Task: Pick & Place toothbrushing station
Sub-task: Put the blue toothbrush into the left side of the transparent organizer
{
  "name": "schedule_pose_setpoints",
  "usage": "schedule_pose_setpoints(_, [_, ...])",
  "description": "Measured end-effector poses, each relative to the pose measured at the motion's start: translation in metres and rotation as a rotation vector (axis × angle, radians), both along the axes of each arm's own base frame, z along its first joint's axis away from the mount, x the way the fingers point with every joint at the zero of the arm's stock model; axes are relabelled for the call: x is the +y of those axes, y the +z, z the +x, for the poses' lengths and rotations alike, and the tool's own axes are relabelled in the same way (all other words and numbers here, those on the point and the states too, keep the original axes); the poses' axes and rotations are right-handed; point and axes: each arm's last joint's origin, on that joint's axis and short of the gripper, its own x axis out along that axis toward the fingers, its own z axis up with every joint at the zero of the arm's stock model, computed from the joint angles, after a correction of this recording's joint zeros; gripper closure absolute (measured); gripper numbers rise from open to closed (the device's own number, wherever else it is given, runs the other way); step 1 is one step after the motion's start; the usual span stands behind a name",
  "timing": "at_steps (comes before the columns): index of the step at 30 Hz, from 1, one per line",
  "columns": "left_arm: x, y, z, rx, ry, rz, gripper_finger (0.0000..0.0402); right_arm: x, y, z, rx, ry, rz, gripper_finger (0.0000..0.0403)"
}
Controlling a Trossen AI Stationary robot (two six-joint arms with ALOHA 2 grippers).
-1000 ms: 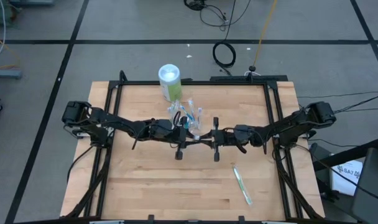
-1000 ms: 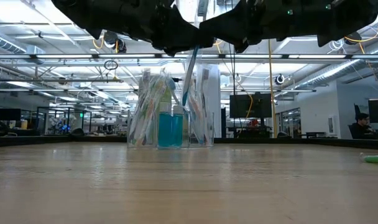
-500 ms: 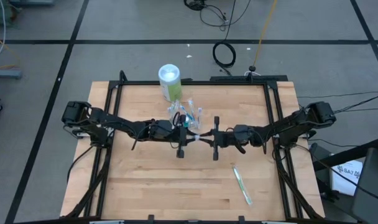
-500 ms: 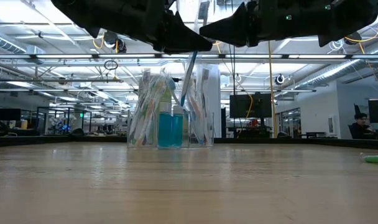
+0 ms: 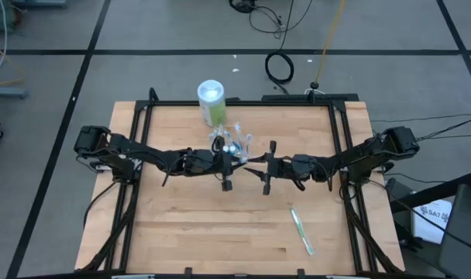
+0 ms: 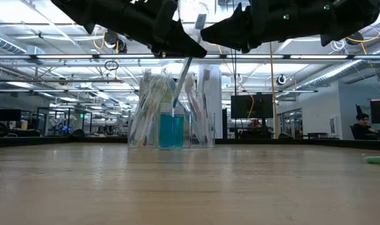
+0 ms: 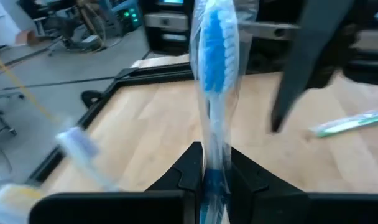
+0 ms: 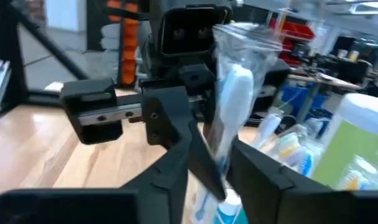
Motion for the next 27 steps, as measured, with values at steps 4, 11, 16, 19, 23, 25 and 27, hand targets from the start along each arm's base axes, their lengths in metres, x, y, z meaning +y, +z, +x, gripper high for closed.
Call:
schedule_pose_setpoints(4, [-0.003, 0.014, -0.009, -0.011, 0.007, -0.018, 0.0375, 0.0, 0.0, -0.001, -0.006, -0.061, 0.02, 0.0256])
schedule_pose_setpoints(11, [-0.01, 0.044, -0.04, -0.036, 0.202, -0.048, 0.0366, -0.001, 0.0, -0.001, -0.005, -0.061, 0.02, 0.0225])
schedule_pose_setpoints(16, [-0.005, 0.041, -0.053, 0.023, 0.409, -0.066, 0.0369, -0.001, -0.001, -0.001, 0.007, -0.063, 0.019, 0.0217])
schedule_pose_setpoints(19, [0.003, 0.031, -0.053, 0.033, 0.463, -0.1, 0.0374, -0.001, -0.001, -0.001, 0.008, -0.062, 0.018, 0.0216])
schedule_pose_setpoints(23, [0.016, 0.015, -0.055, -0.007, 0.517, -0.144, 0.0367, -0.001, -0.001, -0.001, 0.012, -0.063, 0.017, 0.0217])
schedule_pose_setpoints(25, [0.02, 0.009, -0.057, -0.051, 0.526, -0.176, 0.0365, -0.001, -0.002, -0.001, 0.02, -0.063, 0.016, 0.0217])
schedule_pose_setpoints(27, [0.022, 0.002, -0.06, -0.095, 0.522, -0.203, 0.0367, -0.001, -0.003, -0.001, 0.027, -0.063, 0.014, 0.0216])
